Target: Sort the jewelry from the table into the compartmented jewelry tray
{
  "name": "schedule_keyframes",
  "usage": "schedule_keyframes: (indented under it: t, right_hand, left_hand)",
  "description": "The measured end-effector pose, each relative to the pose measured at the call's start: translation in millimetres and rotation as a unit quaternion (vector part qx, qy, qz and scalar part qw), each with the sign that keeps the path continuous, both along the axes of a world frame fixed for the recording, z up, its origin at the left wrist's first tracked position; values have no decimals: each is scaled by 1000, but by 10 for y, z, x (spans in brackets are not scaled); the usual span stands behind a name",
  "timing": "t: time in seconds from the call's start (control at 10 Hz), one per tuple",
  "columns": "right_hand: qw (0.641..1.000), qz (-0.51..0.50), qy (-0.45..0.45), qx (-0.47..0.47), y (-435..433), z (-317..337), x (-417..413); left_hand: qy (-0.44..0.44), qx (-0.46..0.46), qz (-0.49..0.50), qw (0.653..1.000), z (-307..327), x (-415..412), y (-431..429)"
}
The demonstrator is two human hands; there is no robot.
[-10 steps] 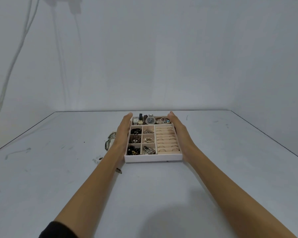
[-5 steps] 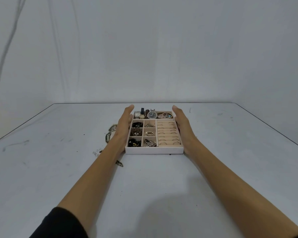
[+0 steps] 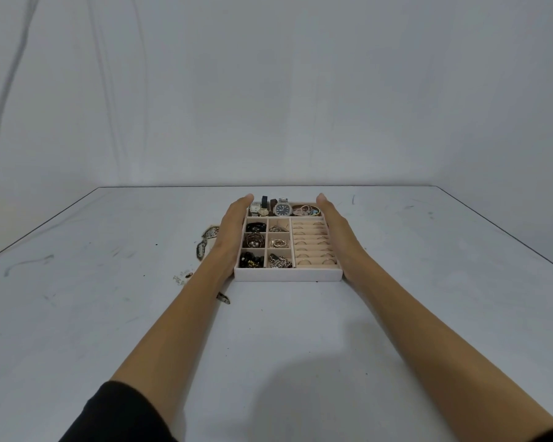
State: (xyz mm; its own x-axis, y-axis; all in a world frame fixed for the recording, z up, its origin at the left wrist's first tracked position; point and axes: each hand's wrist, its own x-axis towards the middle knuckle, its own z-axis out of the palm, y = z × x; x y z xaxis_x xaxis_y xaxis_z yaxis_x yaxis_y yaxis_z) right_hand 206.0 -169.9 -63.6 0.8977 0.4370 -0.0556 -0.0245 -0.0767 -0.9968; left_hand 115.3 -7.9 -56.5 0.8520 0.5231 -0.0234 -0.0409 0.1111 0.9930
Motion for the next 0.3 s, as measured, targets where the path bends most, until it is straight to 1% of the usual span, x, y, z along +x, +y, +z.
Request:
schedule_keyframes:
  t: [0.1,0.2,0.3]
  right_hand:
    - [1000,11,-1,-30,7,-11,28]
    - [999,1,-19,-35,-35,23,6]
    - [996,-20,-65,-63,-136,183,-130]
  left_hand:
    - [9,9,2,1000,10,-46,-44]
    - [-30,17,23,999,18,-83,-86]
    - [-70,69,116,988,101,-168,-61]
